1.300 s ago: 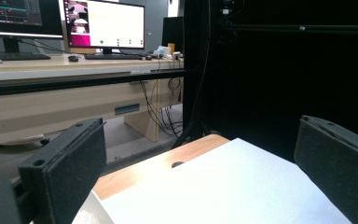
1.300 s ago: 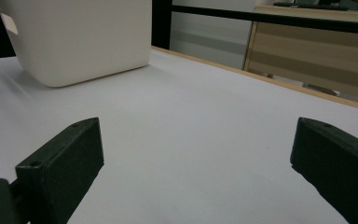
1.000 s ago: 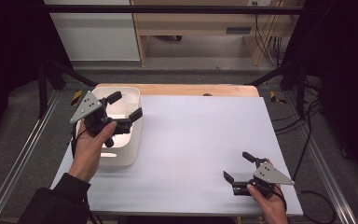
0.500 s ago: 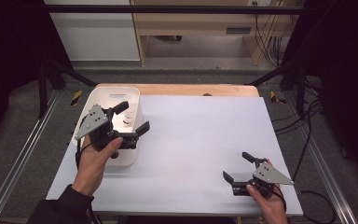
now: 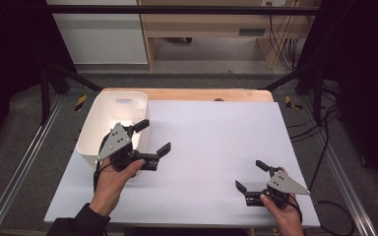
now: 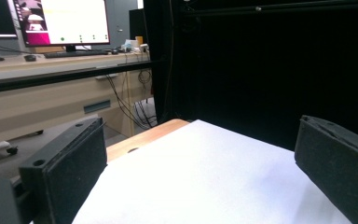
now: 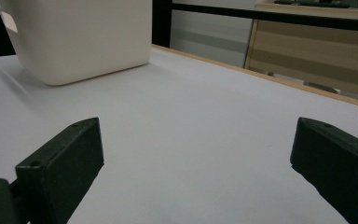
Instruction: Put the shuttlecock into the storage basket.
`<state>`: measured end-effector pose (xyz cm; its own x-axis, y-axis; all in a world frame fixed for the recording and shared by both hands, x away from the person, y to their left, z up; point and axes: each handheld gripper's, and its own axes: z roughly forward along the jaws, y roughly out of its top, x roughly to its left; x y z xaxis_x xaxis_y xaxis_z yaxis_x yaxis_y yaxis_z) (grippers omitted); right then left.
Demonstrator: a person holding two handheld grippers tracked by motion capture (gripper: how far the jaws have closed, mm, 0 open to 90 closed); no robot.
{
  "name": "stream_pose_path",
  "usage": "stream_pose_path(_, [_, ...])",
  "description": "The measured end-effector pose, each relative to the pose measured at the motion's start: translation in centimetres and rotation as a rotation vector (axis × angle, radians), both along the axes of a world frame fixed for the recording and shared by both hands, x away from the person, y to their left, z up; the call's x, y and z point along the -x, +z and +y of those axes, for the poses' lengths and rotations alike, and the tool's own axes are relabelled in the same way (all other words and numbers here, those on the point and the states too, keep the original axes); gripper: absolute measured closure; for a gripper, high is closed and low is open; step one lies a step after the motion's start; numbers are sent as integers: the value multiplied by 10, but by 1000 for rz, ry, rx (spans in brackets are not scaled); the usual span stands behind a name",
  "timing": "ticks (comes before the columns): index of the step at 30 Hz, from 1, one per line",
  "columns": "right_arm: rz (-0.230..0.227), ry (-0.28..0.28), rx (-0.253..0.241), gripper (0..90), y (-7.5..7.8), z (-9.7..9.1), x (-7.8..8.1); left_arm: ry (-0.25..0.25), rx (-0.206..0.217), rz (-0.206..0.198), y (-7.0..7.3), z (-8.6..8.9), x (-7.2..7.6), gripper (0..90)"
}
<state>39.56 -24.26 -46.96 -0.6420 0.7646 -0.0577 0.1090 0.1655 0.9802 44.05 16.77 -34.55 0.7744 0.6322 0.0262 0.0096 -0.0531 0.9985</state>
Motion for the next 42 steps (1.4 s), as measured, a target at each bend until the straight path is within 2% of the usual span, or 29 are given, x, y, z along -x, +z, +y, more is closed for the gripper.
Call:
stream_pose_path(7, [0,0,0,27,0,0,0,-12,-9,18,-15,-7,4,20])
stream_pose_path(14, [0,0,1,27,0,0,0,-6,-10,32,-25,-6,6,20])
stream_pose_path(37, [0,-1,6,27,0,0,0,0,16,55,-46,-2,17,20])
stream_pose_path(42, [1,-3,7,27,0,1,0,-8,8,54,-51,-3,20,20])
